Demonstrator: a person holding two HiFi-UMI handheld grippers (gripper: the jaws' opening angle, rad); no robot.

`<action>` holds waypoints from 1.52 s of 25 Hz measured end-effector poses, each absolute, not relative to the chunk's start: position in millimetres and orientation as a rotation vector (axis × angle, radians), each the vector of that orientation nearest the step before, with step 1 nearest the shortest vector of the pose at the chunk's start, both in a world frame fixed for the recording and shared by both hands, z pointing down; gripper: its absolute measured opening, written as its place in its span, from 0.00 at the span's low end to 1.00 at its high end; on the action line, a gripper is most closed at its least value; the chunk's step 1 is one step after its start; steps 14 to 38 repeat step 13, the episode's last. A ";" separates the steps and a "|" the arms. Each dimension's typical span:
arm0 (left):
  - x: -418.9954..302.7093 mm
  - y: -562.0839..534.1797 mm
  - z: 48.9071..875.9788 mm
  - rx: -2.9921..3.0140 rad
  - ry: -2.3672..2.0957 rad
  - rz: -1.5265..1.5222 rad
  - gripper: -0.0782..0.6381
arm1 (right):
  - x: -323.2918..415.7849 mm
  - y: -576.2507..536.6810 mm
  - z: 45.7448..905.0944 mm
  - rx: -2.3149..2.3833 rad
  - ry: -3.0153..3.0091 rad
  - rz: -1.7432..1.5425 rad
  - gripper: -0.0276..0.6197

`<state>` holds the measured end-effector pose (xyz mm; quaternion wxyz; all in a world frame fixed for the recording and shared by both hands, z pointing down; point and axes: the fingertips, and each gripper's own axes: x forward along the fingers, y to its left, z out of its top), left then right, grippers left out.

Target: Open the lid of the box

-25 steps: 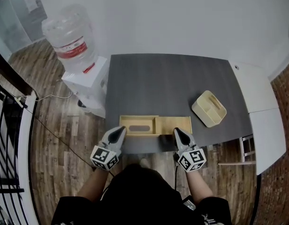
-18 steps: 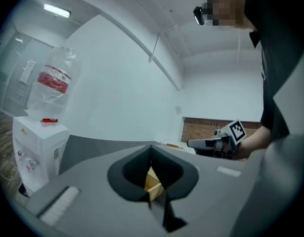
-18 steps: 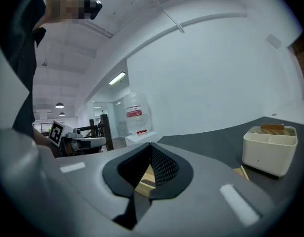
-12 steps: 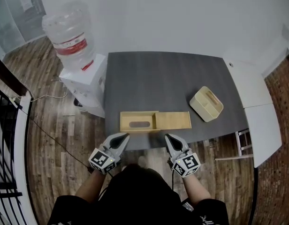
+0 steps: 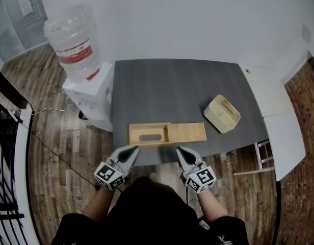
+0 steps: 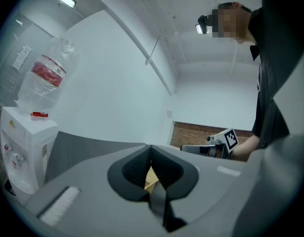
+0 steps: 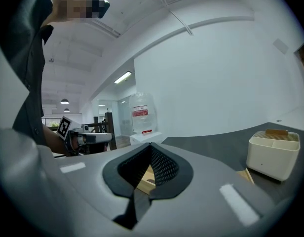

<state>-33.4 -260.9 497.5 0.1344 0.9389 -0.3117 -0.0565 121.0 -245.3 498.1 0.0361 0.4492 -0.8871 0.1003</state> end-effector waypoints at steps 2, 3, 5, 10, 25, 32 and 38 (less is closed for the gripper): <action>-36.4 -261.9 498.1 2.718 -0.913 -0.161 0.11 | 120.0 -247.2 500.4 1.374 -2.726 0.315 0.05; -38.1 -262.7 497.9 2.718 -0.920 -0.159 0.11 | 119.3 -248.1 501.2 1.370 -2.728 0.320 0.05; -40.7 -264.2 497.5 2.718 -0.933 -0.158 0.11 | 118.3 -249.7 501.7 1.360 -2.732 0.325 0.05; -45.1 -265.9 496.3 2.713 -0.959 -0.164 0.11 | 116.1 -254.0 499.6 1.342 -2.746 0.322 0.05; -46.8 -265.5 497.0 2.708 -0.971 -0.164 0.11 | 115.0 -255.0 498.8 1.336 -2.752 0.317 0.05; -46.8 -265.5 497.0 2.708 -0.971 -0.164 0.11 | 115.0 -255.0 498.8 1.336 -2.752 0.317 0.05; -46.8 -265.5 497.0 2.708 -0.971 -0.164 0.11 | 115.0 -255.0 498.8 1.336 -2.752 0.317 0.05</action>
